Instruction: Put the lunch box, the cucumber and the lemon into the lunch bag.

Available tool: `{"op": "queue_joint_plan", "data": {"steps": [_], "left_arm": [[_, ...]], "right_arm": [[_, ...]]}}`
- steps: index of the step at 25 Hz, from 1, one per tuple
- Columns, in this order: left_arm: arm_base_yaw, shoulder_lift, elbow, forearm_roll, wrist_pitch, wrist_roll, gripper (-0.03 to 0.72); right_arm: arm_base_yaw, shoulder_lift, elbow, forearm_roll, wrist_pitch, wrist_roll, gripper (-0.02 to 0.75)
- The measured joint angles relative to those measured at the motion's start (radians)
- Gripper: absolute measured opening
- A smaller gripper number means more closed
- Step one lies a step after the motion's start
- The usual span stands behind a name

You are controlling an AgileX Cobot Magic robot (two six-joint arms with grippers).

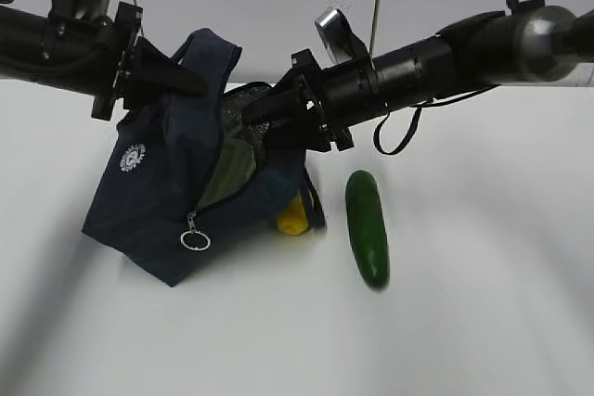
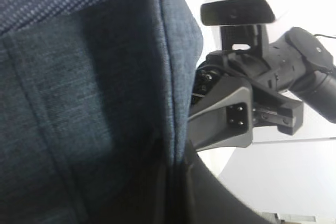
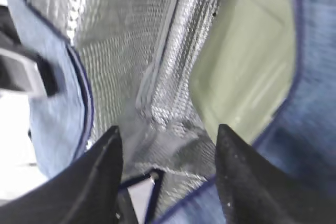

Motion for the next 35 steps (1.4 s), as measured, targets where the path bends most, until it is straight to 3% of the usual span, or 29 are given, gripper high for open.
{"op": "queue_joint_plan", "data": {"steps": [11, 17, 22, 29, 35], "left_arm": [[0.055, 0.000, 0.000, 0.125, 0.014, -0.068, -0.010], [0.076, 0.000, 0.000, 0.165, 0.016, -0.092, -0.008], [0.107, 0.000, 0.000, 0.202, 0.020, -0.132, -0.008], [0.153, 0.000, -0.005, 0.247, 0.070, -0.184, -0.001], [0.195, 0.000, -0.005, 0.282, 0.088, -0.208, 0.006]], "right_arm": [[0.000, 0.000, -0.238, -0.382, 0.031, 0.266, 0.424], [0.029, -0.034, -0.324, -0.721, 0.048, 0.460, 0.424], [0.068, -0.076, -0.328, -0.930, 0.059, 0.581, 0.424], [0.136, -0.096, -0.314, -1.114, 0.061, 0.725, 0.424], [0.149, -0.096, -0.225, -1.154, 0.061, 0.796, 0.424]]}}
